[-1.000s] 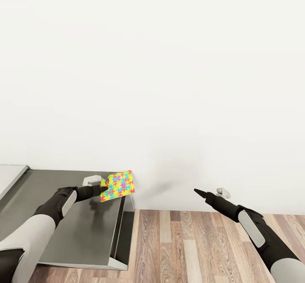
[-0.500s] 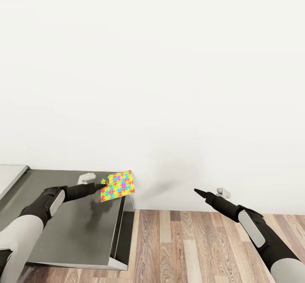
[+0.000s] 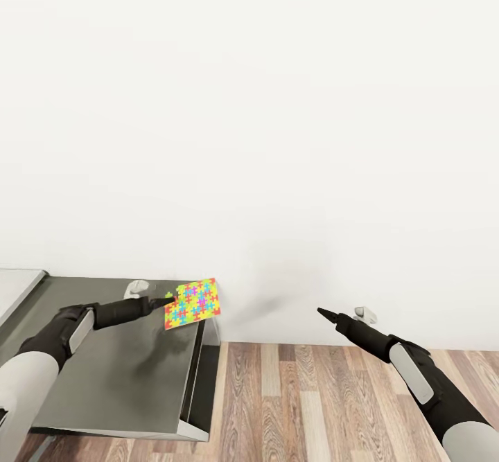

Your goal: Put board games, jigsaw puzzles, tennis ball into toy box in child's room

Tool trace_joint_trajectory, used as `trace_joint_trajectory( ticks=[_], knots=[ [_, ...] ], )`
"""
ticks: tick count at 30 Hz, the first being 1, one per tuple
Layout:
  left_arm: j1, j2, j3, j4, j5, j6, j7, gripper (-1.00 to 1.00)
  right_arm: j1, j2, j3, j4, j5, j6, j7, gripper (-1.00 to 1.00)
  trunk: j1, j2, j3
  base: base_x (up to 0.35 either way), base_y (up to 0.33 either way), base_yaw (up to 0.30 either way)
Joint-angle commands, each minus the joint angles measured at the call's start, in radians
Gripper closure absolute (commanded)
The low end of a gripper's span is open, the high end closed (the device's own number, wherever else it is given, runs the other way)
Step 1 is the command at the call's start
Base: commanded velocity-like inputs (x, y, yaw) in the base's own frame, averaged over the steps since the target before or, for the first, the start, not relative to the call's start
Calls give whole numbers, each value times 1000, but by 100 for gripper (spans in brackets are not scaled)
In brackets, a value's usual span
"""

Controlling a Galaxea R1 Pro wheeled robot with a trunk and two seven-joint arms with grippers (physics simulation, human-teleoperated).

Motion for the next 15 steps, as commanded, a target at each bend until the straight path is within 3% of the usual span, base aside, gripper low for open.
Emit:
trace_joint_trajectory(
  ticks=[1, 7, 11, 15],
  knots=[
    [0, 4, 1, 0, 3, 8, -46, -100, -1, -1, 2, 0, -7, 4, -1, -100, 1, -2, -2, 0, 0, 0],
    [1, 29, 1, -1, 4, 6, -213, -100, -1, -1, 2, -1, -7, 4, -1, -100, 1, -2, -1, 0, 0, 0],
    [2, 35, 0, -2, 3, 4, -301, -100, -1, -1, 3, 0, -8, 4, -1, -100, 1, -2, 1, 0, 0, 0],
    [3, 38, 0, -2, 3, -1, -436, -100, -1, -1, 4, -1, -8, 4, -1, -100, 1, -2, 7, 0, 0, 0]
  ],
)
